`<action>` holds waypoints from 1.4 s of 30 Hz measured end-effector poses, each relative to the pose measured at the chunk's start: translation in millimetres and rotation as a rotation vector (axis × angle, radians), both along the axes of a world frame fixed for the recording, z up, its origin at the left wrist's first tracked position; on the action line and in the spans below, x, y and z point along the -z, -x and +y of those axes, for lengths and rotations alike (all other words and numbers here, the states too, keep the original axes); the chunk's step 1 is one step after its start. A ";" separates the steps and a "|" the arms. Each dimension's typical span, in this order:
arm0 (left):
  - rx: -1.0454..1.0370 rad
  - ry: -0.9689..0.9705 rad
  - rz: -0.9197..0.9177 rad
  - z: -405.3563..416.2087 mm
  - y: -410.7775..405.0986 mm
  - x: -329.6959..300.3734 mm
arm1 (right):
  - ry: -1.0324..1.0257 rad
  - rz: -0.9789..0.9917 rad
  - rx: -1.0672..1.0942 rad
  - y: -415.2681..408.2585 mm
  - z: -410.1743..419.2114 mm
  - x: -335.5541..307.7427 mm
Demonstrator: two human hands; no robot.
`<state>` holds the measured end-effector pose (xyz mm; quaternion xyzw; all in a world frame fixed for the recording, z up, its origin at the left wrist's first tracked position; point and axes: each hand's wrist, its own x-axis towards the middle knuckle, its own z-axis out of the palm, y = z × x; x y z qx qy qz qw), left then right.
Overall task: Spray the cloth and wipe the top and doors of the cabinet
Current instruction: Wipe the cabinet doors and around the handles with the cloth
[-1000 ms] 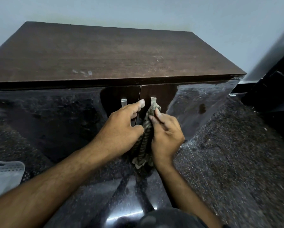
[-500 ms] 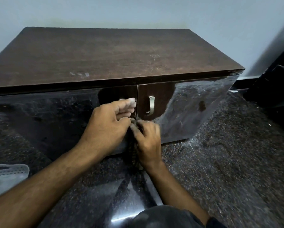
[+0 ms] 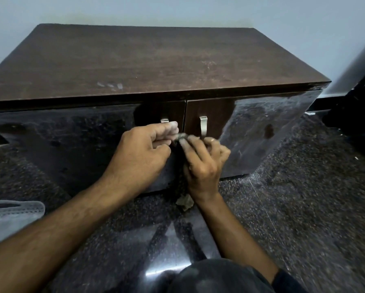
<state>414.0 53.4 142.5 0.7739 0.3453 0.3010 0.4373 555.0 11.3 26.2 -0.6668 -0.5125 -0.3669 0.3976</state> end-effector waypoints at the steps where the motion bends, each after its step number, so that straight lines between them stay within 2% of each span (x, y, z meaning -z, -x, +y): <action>1: 0.005 -0.002 -0.001 0.2 -1.5 0.1 | -0.043 -0.008 -0.008 -3.7 4.2 -6.2; 4: -0.001 -0.010 -0.010 -1.8 -4.1 -1.0 | -0.052 -0.028 -0.048 -6.6 5.2 -6.1; 9: -0.064 -0.043 -0.006 1.0 -0.6 -4.0 | 0.150 0.046 -0.071 -7.8 -14.6 29.4; 11: -0.069 -0.047 0.021 2.4 2.3 -3.3 | 0.084 0.223 -0.088 -14.8 -15.1 29.4; 14: -0.115 -0.038 0.074 6.6 6.9 -0.9 | -0.183 0.551 -0.056 -18.8 -8.8 19.4; 16: -0.169 -0.024 0.104 12.1 10.0 1.3 | -0.211 0.643 -0.045 -6.9 -3.1 17.2; 20: -0.265 0.007 0.133 21.5 12.4 5.4 | -0.111 0.588 -0.185 19.5 4.8 23.8; 24: -0.262 -0.022 0.171 23.1 13.9 9.1 | -0.134 0.548 -0.236 36.6 18.8 12.6; 28: -0.247 -0.034 0.171 23.6 15.3 8.3 | -0.041 0.453 -0.269 33.8 17.8 12.9; 34: -0.235 -0.052 0.170 22.3 13.9 7.4 | -0.051 0.622 -0.204 37.2 12.4 14.4; 38: -0.214 -0.043 0.161 21.3 14.0 6.1 | 0.060 0.584 -0.341 53.5 16.1 10.1; 42: -0.227 -0.046 0.131 22.9 16.7 4.4 | -0.158 0.727 -0.216 43.3 6.5 -2.8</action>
